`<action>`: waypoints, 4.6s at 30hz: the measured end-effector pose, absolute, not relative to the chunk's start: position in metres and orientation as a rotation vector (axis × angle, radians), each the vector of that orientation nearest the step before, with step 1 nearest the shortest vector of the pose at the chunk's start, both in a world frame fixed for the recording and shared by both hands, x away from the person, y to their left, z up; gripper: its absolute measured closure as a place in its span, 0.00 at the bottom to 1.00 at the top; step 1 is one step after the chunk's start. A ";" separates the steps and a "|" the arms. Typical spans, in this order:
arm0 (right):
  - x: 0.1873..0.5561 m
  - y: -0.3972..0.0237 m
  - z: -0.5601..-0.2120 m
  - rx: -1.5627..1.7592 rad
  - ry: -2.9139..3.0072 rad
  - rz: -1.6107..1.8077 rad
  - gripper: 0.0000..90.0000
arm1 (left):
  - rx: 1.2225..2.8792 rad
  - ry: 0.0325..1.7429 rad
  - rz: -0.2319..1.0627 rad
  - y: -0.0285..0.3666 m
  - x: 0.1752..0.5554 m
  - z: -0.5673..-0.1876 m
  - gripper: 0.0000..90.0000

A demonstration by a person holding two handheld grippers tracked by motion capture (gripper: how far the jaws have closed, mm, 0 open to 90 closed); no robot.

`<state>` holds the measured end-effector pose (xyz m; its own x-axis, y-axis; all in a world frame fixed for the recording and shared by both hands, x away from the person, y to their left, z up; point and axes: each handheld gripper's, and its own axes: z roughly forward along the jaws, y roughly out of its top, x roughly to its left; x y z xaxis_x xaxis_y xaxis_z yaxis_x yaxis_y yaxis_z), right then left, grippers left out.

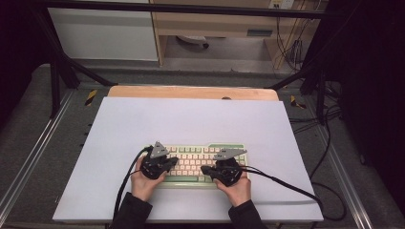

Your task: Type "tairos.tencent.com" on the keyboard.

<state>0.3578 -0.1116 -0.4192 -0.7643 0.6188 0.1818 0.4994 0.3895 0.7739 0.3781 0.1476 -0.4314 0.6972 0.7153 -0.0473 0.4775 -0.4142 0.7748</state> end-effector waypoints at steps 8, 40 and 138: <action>0.358 -0.112 -0.417 1.021 2.498 1.322 1.00 | 2.056 0.894 0.361 0.158 0.371 -0.423 1.00; 0.362 -0.108 -0.427 1.027 2.502 1.271 1.00 | 1.991 0.942 0.334 0.192 0.354 -0.425 1.00; 0.377 -0.093 -0.417 1.050 2.440 1.307 1.00 | 1.970 0.910 0.351 0.195 0.344 -0.414 1.00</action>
<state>0.3766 -0.0935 -0.4165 -0.7341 0.6593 0.1625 0.5006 0.3638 0.7856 0.3438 0.1948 -0.4141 0.6877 0.7180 -0.1078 0.4591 -0.3151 0.8306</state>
